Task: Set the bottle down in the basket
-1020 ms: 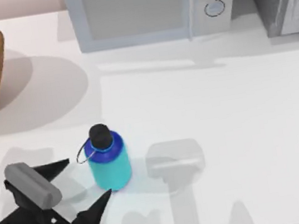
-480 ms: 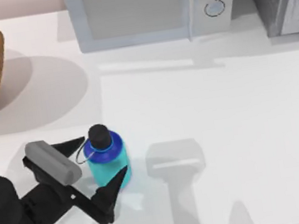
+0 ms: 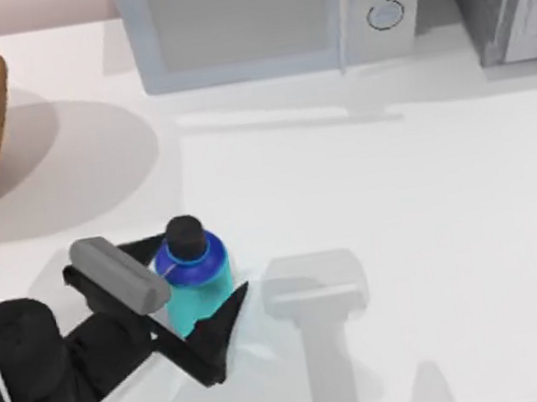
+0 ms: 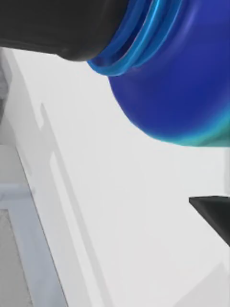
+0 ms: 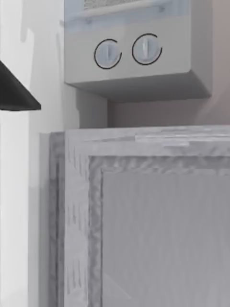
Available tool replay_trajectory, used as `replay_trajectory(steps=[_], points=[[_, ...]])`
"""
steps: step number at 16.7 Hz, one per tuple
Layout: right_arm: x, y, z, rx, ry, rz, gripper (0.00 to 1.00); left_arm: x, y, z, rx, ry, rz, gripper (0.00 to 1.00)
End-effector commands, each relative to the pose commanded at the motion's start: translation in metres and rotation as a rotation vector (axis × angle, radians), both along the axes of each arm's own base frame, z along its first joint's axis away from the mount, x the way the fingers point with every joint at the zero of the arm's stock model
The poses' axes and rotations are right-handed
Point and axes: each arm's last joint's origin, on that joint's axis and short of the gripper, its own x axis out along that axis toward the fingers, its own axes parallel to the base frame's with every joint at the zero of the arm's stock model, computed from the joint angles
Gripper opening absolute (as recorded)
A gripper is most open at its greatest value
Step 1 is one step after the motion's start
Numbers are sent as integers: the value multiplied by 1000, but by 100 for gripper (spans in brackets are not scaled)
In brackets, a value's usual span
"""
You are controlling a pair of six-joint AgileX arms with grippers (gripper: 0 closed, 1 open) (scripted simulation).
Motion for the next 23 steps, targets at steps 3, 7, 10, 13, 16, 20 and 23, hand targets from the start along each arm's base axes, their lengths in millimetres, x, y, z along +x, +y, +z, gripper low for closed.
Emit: replay_trajectory(steps=[3,7,10,13,16,20,23], points=[[0,0,0,0,0,0,100,0,0,0,0,0,0,100],[0,0,0,0,0,0,100,0,0,0,0,0,0,70],[0,0,0,0,0,0,100,0,0,0,0,0,0,47],[0,0,0,0,0,0,100,0,0,0,0,0,0,25],[0,0,0,0,0,0,100,0,0,0,0,0,0,2],[0,0,0,0,0,0,100,0,0,0,0,0,0,0],[0,0,0,0,0,0,100,0,0,0,0,0,0,0]])
